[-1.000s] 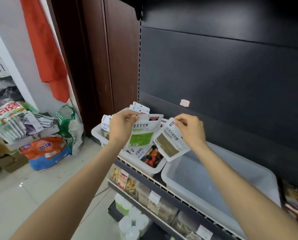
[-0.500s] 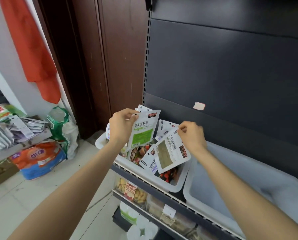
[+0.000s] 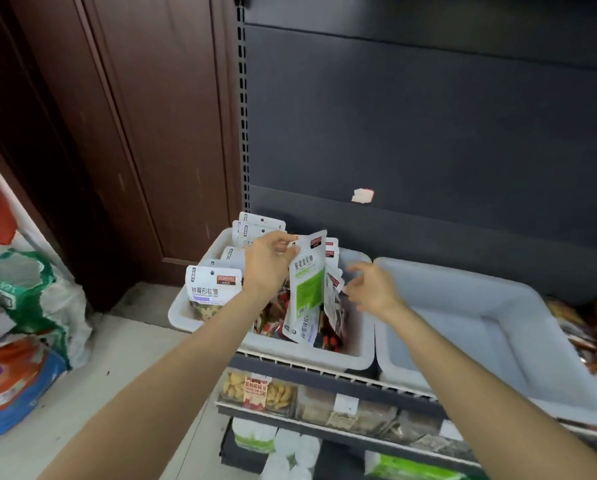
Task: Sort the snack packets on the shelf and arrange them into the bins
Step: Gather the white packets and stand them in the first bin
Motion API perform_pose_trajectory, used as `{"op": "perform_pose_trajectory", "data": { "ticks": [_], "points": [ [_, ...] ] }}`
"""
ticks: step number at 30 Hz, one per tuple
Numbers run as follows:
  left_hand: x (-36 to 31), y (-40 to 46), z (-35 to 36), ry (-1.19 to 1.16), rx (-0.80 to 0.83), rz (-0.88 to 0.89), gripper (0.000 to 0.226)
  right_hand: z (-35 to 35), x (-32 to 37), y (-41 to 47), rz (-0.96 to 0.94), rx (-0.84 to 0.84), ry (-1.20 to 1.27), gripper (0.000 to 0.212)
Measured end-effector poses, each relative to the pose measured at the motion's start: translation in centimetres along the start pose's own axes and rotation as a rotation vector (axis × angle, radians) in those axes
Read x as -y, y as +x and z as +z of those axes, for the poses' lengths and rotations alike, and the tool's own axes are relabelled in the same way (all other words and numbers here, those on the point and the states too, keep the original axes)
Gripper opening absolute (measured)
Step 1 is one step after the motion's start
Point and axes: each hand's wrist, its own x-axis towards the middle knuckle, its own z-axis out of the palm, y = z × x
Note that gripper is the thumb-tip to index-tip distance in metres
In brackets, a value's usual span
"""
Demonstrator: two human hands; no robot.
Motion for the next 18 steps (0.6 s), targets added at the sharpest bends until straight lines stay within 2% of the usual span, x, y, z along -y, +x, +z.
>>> {"op": "perform_pose_trajectory", "data": {
  "ticks": [4, 7, 10, 14, 18],
  "points": [
    [2.5, 0.0, 1.0, 0.105, 0.174, -0.140, 0.016, 0.9, -0.8, -1.2, 0.018, -0.018, 0.026, 0.035],
    [3.6, -0.6, 1.2, 0.213, 0.323, -0.152, 0.022, 1.5, -1.2, -1.9, 0.036, -0.030, 0.046, 0.032],
    [3.8, -1.0, 1.1, 0.334, 0.395, -0.056, 0.023, 2.3, -1.5, -2.7, 0.060, -0.020, 0.120, 0.033],
    [4.4, -1.6, 0.4, 0.460, 0.364, 0.105, 0.044, 3.2, -1.6, -4.1, 0.031, -0.044, 0.112, 0.038],
    [3.6, -2.6, -0.1, 0.600, 0.345, 0.330, 0.035, 2.3, -1.2, -5.6, -0.053, -0.102, 0.035, 0.031]
  ]
}}
